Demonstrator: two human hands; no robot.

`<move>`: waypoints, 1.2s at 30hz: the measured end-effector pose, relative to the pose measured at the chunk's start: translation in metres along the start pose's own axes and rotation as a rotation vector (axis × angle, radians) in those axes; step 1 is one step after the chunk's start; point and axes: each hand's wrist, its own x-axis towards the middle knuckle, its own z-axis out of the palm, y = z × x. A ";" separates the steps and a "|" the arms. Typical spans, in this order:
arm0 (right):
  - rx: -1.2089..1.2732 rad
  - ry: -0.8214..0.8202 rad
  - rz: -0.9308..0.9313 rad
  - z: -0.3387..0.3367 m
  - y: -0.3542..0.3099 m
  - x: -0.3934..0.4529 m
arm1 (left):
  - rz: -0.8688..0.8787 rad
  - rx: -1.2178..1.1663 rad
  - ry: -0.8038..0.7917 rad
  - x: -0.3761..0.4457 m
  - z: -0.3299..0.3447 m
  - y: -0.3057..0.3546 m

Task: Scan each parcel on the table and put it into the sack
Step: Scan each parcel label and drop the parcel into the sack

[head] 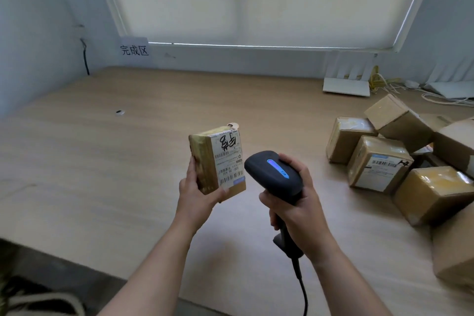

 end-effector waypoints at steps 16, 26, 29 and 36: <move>0.019 -0.229 -0.067 0.195 -0.006 0.008 | 0.092 0.055 0.262 -0.023 -0.206 -0.018; 0.050 -0.454 -0.086 0.371 -0.004 0.004 | 0.063 0.076 0.519 -0.044 -0.386 -0.048; 0.069 -0.515 -0.077 0.425 0.000 0.003 | 0.063 0.117 0.630 -0.057 -0.436 -0.056; 0.112 -0.662 -0.049 0.528 0.016 -0.006 | -0.063 0.278 0.802 -0.090 -0.544 -0.089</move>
